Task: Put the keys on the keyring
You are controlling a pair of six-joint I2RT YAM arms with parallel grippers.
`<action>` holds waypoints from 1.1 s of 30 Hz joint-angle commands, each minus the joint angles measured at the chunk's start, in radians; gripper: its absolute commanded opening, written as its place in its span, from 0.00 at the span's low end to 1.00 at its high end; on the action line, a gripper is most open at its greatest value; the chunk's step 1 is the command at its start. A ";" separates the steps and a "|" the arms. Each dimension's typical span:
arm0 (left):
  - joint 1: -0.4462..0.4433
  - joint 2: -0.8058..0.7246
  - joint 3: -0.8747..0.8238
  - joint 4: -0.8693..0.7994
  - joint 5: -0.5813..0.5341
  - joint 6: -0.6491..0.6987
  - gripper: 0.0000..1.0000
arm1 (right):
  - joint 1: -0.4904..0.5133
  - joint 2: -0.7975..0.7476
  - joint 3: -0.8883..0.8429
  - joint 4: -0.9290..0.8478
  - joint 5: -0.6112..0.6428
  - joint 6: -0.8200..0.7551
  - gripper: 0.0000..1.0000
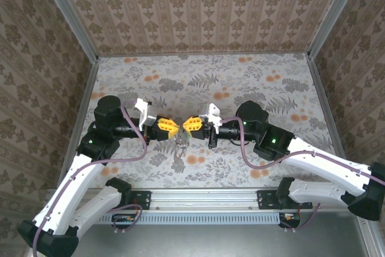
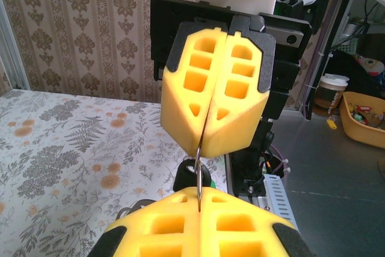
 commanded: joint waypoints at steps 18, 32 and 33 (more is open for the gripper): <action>0.004 0.016 0.030 0.036 0.023 0.020 0.00 | 0.011 0.006 -0.006 0.084 -0.010 0.019 0.00; 0.003 -0.001 0.030 0.029 0.023 0.023 0.00 | 0.012 -0.001 -0.004 0.047 0.052 0.004 0.00; 0.004 -0.001 0.030 0.029 0.021 0.023 0.00 | 0.012 -0.001 -0.003 0.040 0.055 0.002 0.00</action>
